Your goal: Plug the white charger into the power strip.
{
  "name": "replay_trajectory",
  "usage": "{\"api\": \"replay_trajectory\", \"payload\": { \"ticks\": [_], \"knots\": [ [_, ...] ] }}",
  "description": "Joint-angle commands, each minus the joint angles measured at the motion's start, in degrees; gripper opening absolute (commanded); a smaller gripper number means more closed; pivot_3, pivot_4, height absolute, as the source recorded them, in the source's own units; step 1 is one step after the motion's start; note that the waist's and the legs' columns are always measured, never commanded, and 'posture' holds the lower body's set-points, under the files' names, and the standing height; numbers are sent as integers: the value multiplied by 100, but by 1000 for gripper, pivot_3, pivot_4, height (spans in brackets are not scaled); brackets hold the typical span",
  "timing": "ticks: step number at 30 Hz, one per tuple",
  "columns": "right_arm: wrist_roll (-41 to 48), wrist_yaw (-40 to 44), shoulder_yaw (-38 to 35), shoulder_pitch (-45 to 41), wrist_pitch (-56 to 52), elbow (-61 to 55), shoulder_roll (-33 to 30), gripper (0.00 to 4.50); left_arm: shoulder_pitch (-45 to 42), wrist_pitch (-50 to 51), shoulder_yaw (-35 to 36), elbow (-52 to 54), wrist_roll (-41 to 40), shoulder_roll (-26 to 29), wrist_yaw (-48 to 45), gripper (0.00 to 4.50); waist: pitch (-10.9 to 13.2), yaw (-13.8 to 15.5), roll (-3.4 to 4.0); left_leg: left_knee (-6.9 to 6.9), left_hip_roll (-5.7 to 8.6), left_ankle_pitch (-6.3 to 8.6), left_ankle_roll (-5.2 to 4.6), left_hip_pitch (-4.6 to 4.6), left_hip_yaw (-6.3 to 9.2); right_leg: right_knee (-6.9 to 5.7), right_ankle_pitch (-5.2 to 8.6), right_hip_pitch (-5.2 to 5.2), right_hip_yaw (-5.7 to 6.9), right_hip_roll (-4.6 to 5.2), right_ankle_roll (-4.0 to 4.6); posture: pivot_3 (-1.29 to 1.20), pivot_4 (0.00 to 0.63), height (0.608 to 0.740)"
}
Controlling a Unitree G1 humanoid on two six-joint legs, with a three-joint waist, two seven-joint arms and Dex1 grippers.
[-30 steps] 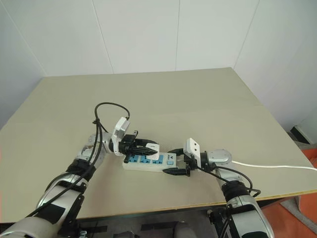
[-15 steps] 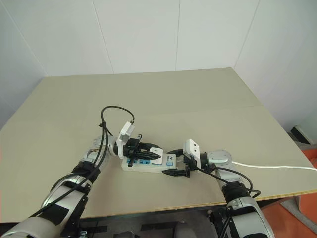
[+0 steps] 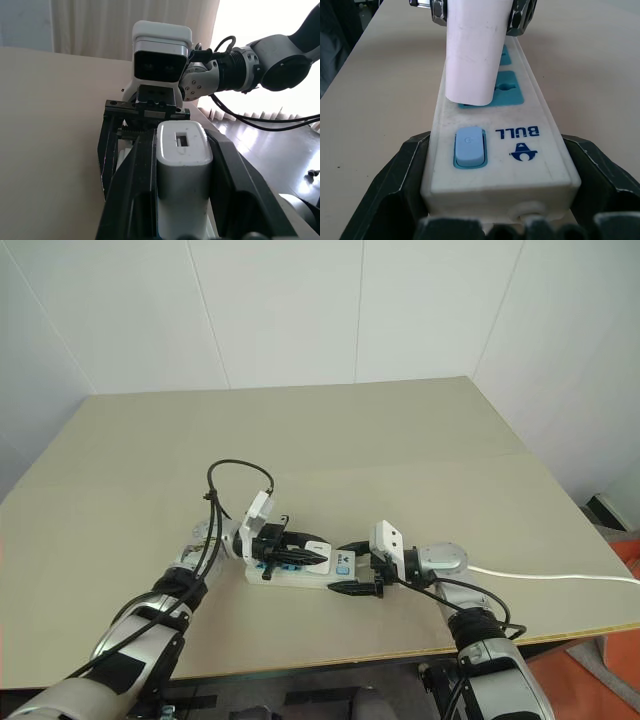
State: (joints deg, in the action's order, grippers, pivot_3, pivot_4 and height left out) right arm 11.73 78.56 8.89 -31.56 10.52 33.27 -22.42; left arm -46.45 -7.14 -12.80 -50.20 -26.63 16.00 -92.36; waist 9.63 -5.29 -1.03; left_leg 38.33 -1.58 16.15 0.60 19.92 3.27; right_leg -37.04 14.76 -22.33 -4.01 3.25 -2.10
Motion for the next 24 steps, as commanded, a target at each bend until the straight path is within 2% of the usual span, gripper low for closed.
{"api": "replay_trajectory", "payload": {
  "ticks": [1,15,24],
  "knots": [
    [-184,33,231,112,-95,-52,14,3424,0,-89,57,-4,72,-18,-14,1015,0,4,0,0,0,0,0,0,0,-1,0,0,0,0,0,0,150,740],
    [-181,10,207,105,-12,-4,24,3424,385,-567,513,-69,294,-100,-13,1015,-1,6,0,0,0,0,0,-5,0,-2,0,3,0,0,0,0,150,740],
    [-195,11,207,89,13,20,35,3424,514,-788,428,-246,564,-51,-14,1015,-17,6,1,-1,0,0,0,-13,-1,-2,0,10,-1,-1,0,0,150,740]
  ]
}}
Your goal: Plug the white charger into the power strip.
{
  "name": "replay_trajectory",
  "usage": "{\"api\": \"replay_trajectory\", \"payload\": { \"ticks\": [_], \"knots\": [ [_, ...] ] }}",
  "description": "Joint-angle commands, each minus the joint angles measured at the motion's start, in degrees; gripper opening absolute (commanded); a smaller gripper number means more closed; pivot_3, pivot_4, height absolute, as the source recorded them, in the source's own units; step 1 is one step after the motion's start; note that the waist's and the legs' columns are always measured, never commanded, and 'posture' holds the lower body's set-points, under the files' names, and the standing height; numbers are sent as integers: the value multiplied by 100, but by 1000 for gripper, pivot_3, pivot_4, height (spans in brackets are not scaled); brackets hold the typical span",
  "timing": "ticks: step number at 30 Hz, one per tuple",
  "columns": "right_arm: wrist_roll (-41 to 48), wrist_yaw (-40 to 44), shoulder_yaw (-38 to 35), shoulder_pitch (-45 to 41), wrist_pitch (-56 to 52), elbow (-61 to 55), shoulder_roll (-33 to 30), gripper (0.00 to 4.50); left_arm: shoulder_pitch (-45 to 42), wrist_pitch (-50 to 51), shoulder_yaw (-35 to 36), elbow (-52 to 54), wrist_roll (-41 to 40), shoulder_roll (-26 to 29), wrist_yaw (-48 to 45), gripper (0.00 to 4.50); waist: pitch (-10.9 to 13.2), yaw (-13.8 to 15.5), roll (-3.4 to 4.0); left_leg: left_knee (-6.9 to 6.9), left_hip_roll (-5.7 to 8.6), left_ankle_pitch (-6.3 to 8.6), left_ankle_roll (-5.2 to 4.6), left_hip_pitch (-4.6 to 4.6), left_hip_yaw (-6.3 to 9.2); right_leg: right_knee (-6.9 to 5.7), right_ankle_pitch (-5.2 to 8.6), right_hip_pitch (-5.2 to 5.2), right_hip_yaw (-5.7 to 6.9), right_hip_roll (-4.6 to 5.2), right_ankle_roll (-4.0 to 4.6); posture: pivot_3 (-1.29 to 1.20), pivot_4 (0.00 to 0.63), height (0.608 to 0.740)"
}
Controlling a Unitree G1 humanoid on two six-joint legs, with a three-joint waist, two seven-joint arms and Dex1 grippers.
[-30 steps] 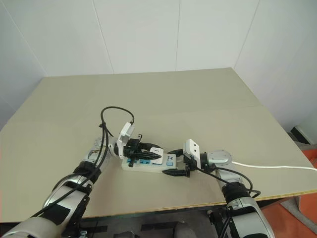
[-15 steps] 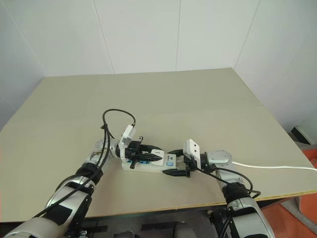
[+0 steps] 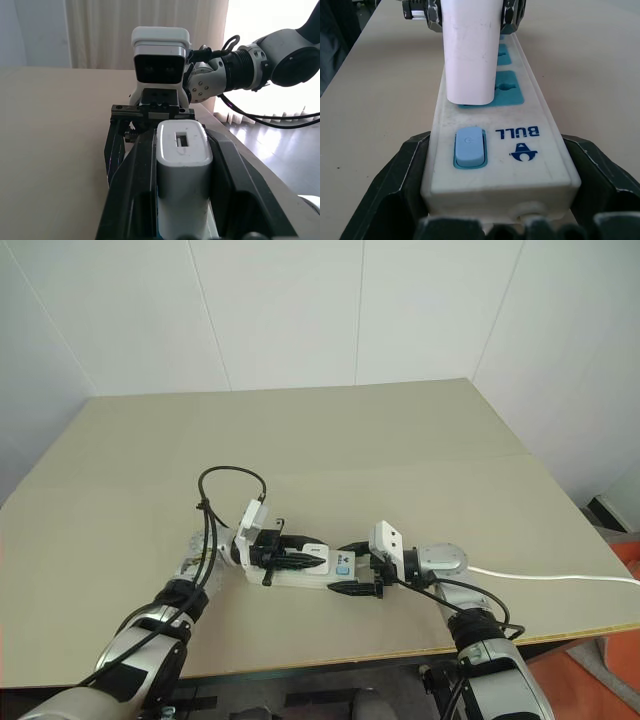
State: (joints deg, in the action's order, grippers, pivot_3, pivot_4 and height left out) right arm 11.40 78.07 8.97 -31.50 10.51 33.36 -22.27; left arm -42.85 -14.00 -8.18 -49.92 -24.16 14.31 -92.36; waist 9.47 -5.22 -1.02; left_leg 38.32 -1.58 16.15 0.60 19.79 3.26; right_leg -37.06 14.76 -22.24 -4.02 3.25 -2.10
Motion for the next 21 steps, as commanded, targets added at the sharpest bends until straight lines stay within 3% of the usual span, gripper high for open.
{"api": "replay_trajectory", "payload": {
  "ticks": [1,18,21],
  "knots": [
    [-162,56,199,79,15,13,24,3424,162,-163,-75,-334,374,143,-14,1015,-1,0,0,0,0,0,0,0,0,0,0,0,0,0,0,0,150,740],
    [-173,1,220,73,37,47,28,3424,168,-334,-73,-726,570,176,-13,1015,-32,-2,-2,-24,-2,0,0,-44,-2,0,1,29,-3,-4,-2,0,150,740],
    [-183,2,222,53,51,78,34,3424,125,-262,93,-782,498,133,54,1984,-39,-7,8,-25,-1,0,0,-46,-2,0,2,30,-3,-4,-2,0,150,740]
  ]
}}
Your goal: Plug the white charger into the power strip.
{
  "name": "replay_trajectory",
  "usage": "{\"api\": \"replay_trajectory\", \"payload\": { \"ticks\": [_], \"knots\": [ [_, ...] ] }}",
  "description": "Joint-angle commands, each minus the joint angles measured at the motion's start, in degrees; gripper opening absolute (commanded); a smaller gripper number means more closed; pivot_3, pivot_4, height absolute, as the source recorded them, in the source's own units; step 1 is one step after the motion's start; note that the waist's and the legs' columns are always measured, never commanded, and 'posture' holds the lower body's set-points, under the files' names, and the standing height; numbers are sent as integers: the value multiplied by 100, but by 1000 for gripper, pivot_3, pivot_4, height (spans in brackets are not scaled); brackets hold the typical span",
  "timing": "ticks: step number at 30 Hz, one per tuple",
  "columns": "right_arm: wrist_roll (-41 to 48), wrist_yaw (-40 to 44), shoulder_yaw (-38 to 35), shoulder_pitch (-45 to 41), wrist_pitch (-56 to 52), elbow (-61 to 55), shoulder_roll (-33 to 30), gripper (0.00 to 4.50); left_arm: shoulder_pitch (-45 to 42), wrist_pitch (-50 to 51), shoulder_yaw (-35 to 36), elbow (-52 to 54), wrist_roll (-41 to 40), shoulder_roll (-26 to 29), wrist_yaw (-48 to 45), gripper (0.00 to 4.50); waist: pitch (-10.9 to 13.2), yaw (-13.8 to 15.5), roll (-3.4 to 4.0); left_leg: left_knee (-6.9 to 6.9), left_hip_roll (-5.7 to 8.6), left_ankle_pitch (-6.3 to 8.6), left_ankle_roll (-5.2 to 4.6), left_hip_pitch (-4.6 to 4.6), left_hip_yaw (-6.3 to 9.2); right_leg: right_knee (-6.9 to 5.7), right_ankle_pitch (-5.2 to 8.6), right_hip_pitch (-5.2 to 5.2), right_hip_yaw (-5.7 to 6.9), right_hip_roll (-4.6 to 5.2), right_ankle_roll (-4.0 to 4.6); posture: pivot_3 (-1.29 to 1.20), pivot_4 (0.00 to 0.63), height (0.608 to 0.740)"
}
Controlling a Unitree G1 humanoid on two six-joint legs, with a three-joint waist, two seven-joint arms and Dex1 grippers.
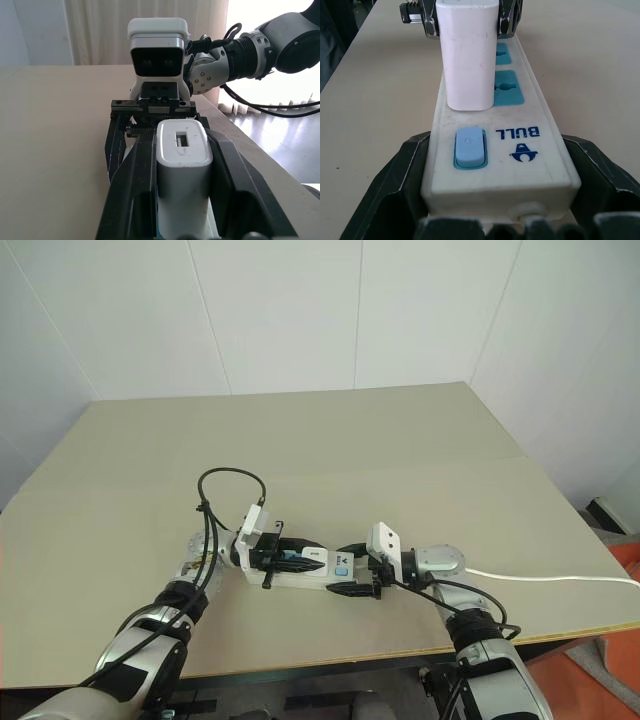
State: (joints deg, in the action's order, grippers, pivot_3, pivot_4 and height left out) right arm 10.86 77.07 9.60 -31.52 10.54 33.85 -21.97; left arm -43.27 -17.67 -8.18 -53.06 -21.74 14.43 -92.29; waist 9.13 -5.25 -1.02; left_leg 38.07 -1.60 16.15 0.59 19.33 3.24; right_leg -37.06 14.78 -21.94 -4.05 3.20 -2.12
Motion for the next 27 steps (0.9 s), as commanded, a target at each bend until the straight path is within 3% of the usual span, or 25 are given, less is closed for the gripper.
{"api": "replay_trajectory", "payload": {
  "ticks": [1,8,13,18,21,27],
  "knots": [
    [-134,104,161,48,55,41,4,3424,144,123,146,-490,256,110,47,2285,-9,-7,16,-1,0,0,0,-1,-2,0,0,0,-2,0,0,0,150,740],
    [-156,105,174,45,71,58,-3,3424,153,216,112,-93,94,198,-21,4483,-12,-10,20,-7,0,0,0,0,-3,4,1,0,-3,0,-1,0,150,740],
    [-155,113,174,72,78,40,-21,3424,150,851,174,847,-533,465,-21,4483,-8,-17,14,-8,-1,0,0,7,-2,4,1,-9,-4,0,-1,0,150,740],
    [-148,149,167,101,202,23,-39,3424,-317,2072,1237,1431,-1293,564,625,4483,6,-10,-8,-8,-2,0,0,26,2,4,0,-25,1,1,0,0,150,740],
    [-114,232,175,70,190,51,-52,4454,-558,2556,1747,1628,-1641,685,926,4500,15,-19,-20,-8,-3,0,0,32,5,4,0,-31,5,0,0,0,150,740],
    [-64,191,19,-35,375,168,-35,4482,-721,2605,2121,1650,-1624,720,1211,4500,22,12,-32,-8,-3,-1,2,41,3,19,0,-33,7,5,0,0,150,740]
  ]
}}
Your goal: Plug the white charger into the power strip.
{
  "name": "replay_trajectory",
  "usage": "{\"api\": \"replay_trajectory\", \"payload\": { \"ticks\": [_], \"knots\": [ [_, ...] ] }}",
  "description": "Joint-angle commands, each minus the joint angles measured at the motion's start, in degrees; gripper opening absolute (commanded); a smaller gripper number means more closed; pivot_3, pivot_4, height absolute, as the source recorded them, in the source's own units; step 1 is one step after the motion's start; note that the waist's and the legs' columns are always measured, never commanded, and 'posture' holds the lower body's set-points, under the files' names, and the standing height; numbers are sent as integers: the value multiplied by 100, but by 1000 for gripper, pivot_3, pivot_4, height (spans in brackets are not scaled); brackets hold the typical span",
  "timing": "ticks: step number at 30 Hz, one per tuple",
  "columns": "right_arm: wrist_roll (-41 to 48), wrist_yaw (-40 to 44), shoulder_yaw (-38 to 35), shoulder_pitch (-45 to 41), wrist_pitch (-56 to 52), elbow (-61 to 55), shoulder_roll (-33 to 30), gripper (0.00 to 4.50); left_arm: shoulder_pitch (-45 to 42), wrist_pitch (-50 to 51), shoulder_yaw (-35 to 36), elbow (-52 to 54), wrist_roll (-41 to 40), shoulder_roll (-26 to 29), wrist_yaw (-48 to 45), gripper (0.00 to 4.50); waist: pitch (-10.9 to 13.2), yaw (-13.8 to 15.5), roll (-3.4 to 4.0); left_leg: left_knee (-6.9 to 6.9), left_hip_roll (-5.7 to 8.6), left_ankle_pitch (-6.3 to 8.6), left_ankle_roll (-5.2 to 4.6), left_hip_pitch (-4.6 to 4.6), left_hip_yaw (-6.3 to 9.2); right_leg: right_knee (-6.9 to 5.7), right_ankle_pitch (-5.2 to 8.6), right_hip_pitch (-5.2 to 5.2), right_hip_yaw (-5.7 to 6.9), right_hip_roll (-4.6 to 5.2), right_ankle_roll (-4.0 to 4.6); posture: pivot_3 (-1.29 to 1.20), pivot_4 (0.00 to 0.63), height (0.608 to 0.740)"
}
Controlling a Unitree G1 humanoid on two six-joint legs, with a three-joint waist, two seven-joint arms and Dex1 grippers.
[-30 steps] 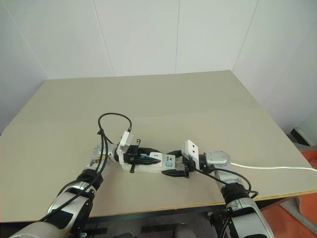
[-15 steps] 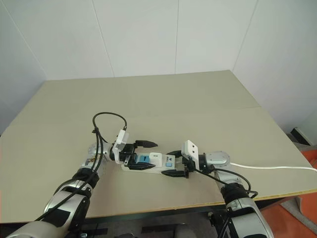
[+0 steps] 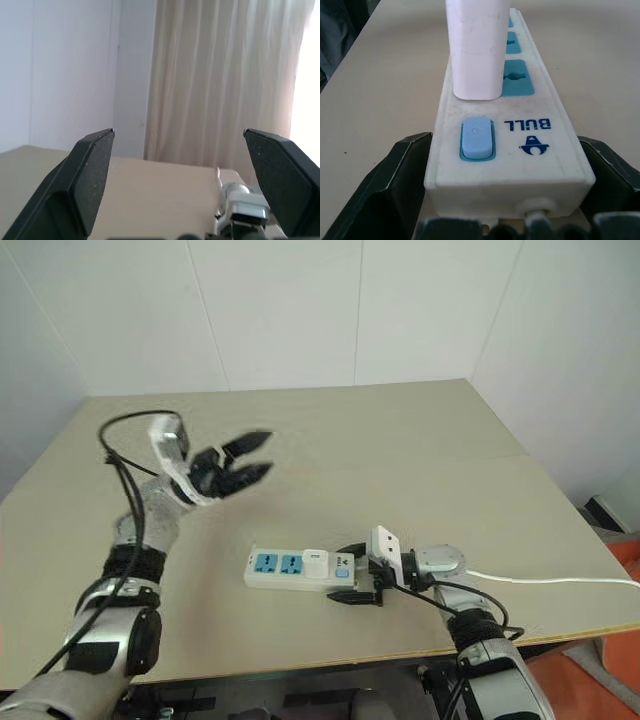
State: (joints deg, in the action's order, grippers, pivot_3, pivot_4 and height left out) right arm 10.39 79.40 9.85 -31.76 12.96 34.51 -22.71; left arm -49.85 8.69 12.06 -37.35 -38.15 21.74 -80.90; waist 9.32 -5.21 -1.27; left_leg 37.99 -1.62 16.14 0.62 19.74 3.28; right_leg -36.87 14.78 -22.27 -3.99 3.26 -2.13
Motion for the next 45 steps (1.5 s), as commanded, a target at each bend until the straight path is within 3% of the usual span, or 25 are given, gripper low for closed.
{"api": "replay_trajectory", "payload": {
  "ticks": [1,11,17,25,45],
  "knots": [
    [2,3,-23,-12,135,65,0,4482,-32,2,105,137,13,-10,67,4500,5,15,-8,0,0,-1,2,0,0,-1,0,0,1,0,1,0,150,740],
    [573,233,-609,162,-257,-1323,-1103,4482,437,786,460,1016,-441,250,273,4500,28,157,-1,5,3,-4,7,62,-1,-12,-2,-67,1,5,3,0,150,740],
    [836,619,-1064,495,-339,-2078,-2295,4482,1089,201,-46,1345,448,1302,-554,4500,31,173,3,1,4,-4,8,68,-8,-7,-2,-75,-2,6,3,0,150,740],
    [1341,875,-1940,1470,-535,-2731,-3484,4482,1770,300,411,1621,383,2390,-835,4500,39,266,3,0,2,-4,7,66,-14,-4,-3,-73,-1,7,6,0,150,740],
    [1567,346,-2627,2431,-876,-3396,-3640,4482,1978,26,109,1671,601,2275,-825,4500,40,280,1,0,1,-4,7,64,-16,-6,-4,-70,-1,6,7,0,150,740]
  ]
}}
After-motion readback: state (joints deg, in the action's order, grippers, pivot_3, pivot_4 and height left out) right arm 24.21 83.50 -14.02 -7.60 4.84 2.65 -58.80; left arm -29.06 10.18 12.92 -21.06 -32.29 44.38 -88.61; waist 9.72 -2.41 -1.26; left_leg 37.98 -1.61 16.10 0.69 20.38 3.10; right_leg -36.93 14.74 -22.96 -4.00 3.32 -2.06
